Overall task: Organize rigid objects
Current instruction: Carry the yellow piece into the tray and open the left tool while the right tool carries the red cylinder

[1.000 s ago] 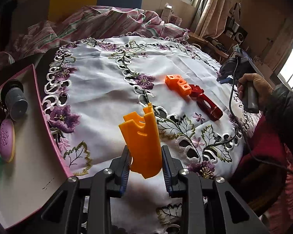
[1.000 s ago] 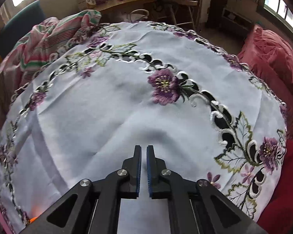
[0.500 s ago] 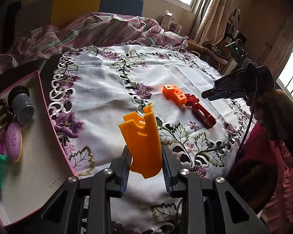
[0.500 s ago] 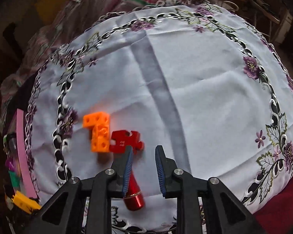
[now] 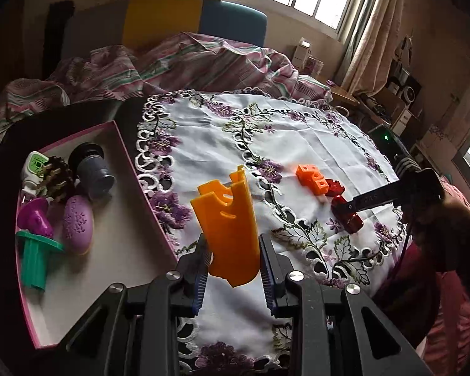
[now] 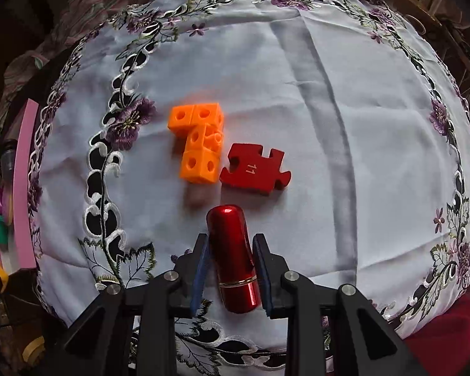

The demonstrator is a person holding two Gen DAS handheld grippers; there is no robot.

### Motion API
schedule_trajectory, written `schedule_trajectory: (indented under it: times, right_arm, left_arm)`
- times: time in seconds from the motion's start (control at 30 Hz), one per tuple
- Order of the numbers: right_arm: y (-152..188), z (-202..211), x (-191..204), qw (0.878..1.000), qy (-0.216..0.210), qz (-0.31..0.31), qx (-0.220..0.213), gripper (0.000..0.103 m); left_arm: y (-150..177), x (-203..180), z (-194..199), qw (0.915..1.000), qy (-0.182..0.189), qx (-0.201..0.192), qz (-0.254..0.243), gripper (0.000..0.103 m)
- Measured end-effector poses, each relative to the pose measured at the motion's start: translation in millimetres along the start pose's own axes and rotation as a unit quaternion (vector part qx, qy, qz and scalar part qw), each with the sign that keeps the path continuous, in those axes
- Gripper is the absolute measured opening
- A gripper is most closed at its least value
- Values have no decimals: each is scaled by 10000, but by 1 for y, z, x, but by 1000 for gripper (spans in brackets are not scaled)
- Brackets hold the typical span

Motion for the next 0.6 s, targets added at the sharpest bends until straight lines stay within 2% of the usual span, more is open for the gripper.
schedule_trajectory:
  times: [0.33, 0.6]
  right_arm:
    - [3, -8, 8, 9993, 240, 215, 167, 25]
    - [4, -2, 24, 9979, 298, 573, -19, 25]
  left_arm:
    - [2, 38, 9, 9984, -408, -66, 375, 30]
    - [8, 68, 9, 9954, -727, -42, 626, 30]
Point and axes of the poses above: each gripper's, at about its wrist camera, not at the fingertips, and z roughly against the way its jaws point, x to its left, y to its underside, the point moved 5 cm from there along -z, roughly the way its jaws point, and after that the axes turned 6 degrees about -y, right-handed, at the moved point
